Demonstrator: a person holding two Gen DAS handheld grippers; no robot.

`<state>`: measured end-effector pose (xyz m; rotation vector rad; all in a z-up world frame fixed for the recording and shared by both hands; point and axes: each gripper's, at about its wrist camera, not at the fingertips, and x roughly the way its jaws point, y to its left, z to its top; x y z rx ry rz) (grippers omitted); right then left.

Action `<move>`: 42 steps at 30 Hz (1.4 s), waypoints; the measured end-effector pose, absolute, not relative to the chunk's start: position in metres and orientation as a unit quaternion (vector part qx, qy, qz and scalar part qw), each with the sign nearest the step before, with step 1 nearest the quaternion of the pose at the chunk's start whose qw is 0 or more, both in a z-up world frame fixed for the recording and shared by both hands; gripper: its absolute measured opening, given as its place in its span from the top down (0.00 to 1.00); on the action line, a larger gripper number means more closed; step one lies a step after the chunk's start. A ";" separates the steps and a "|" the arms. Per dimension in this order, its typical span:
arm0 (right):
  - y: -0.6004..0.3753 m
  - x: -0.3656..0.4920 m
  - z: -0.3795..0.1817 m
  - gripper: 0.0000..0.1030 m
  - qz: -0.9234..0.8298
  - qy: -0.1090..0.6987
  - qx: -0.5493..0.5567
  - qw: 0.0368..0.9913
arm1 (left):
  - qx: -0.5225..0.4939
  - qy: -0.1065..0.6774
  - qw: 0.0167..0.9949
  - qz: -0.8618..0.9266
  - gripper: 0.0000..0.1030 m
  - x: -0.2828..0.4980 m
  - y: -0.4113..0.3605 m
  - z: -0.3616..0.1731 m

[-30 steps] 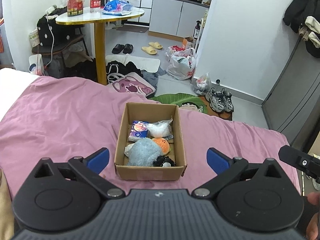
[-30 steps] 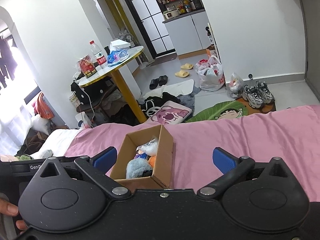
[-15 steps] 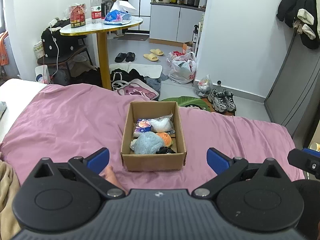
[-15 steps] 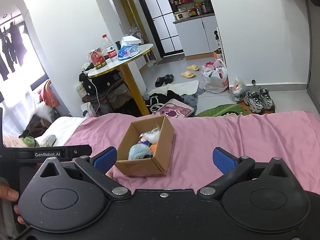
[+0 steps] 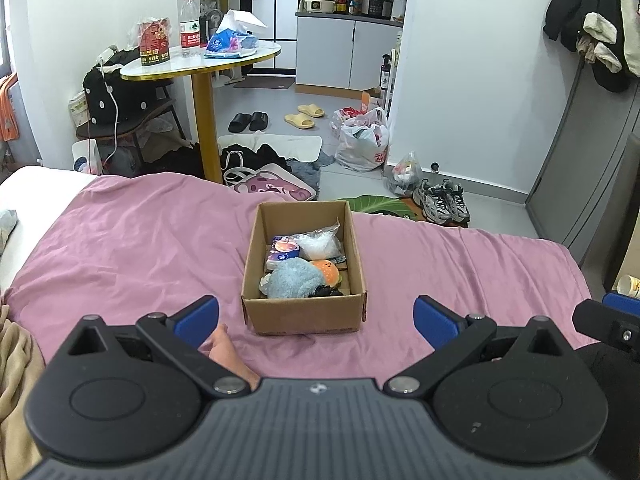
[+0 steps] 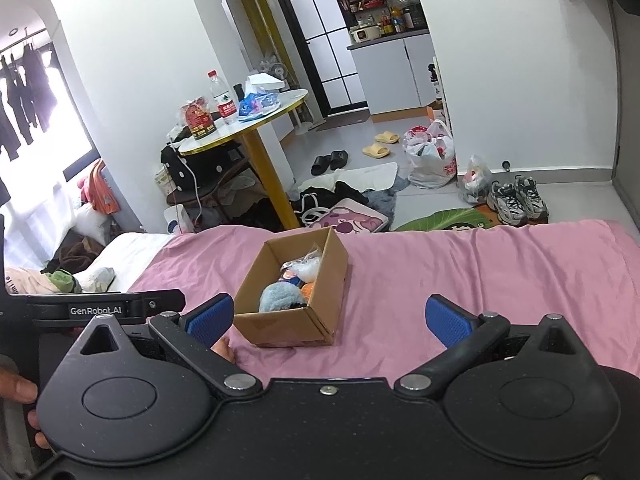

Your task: Organize soft objects

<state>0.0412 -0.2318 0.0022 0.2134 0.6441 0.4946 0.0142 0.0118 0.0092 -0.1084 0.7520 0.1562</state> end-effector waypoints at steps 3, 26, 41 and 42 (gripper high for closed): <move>-0.233 0.040 0.003 0.00 0.239 0.312 0.105 0.914 | -0.051 0.367 0.926 0.075 0.00 0.013 0.009 0.010; -0.232 0.039 0.006 0.00 0.239 0.313 0.101 0.913 | -0.050 0.370 0.925 0.073 0.00 0.012 0.002 0.010; -0.237 0.039 0.001 0.00 0.237 0.315 0.100 0.913 | -0.051 0.371 0.924 0.073 0.00 0.013 0.003 0.009; -0.236 0.039 0.001 0.00 0.237 0.315 0.100 0.914 | -0.051 0.371 0.924 0.073 0.00 0.013 0.003 0.009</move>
